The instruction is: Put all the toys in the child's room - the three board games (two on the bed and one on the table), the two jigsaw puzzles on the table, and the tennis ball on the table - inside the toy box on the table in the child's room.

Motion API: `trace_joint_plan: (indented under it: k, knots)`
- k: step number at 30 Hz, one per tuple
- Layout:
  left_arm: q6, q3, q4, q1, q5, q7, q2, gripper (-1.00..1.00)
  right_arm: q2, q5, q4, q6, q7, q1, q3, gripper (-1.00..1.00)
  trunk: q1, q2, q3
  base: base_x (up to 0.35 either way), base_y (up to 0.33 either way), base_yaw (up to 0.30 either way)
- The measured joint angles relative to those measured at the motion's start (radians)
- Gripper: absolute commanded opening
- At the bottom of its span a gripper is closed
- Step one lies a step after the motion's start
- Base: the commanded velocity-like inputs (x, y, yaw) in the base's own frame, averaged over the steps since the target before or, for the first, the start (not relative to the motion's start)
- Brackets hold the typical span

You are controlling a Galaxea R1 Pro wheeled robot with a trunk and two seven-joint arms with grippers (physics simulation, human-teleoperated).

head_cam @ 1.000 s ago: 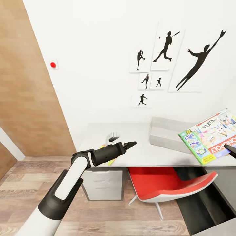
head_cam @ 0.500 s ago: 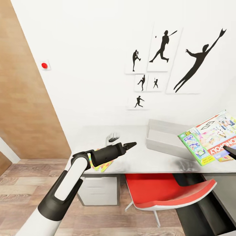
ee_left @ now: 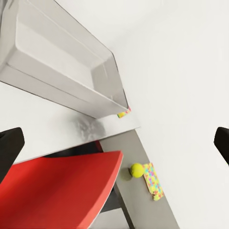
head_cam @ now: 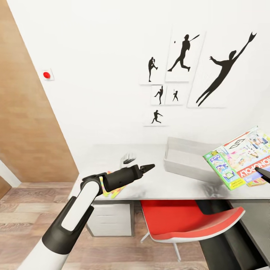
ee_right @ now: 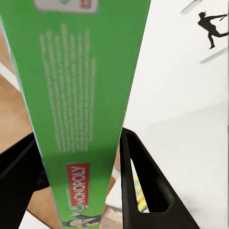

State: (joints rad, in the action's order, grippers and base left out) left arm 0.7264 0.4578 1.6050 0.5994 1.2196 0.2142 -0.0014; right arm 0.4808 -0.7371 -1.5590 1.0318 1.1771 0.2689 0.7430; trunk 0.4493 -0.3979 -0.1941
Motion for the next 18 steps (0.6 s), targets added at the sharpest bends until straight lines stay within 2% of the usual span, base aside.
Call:
trace_joint_plan:
  k: [5,12,18]
  knots:
    - [0.000,-0.001,0.000,-0.004,-0.001,0.001,0.001,1.00,-0.001,0.000,-0.001,0.000,0.000,0.000,0.000,-1.00,0.000,0.000,0.000,0.018,-0.052,-0.020]
    - [0.000,0.001,0.000,-0.005,-0.001,0.002,0.001,1.00,0.000,0.000,-0.002,0.000,0.003,0.000,0.000,-1.00,0.000,0.000,0.000,0.004,-0.011,-0.135]
    - [0.000,0.003,0.000,-0.004,-0.003,0.005,-0.002,1.00,-0.002,-0.001,-0.003,0.000,0.007,0.000,0.000,-1.00,0.000,0.000,0.000,0.049,-0.050,-0.052]
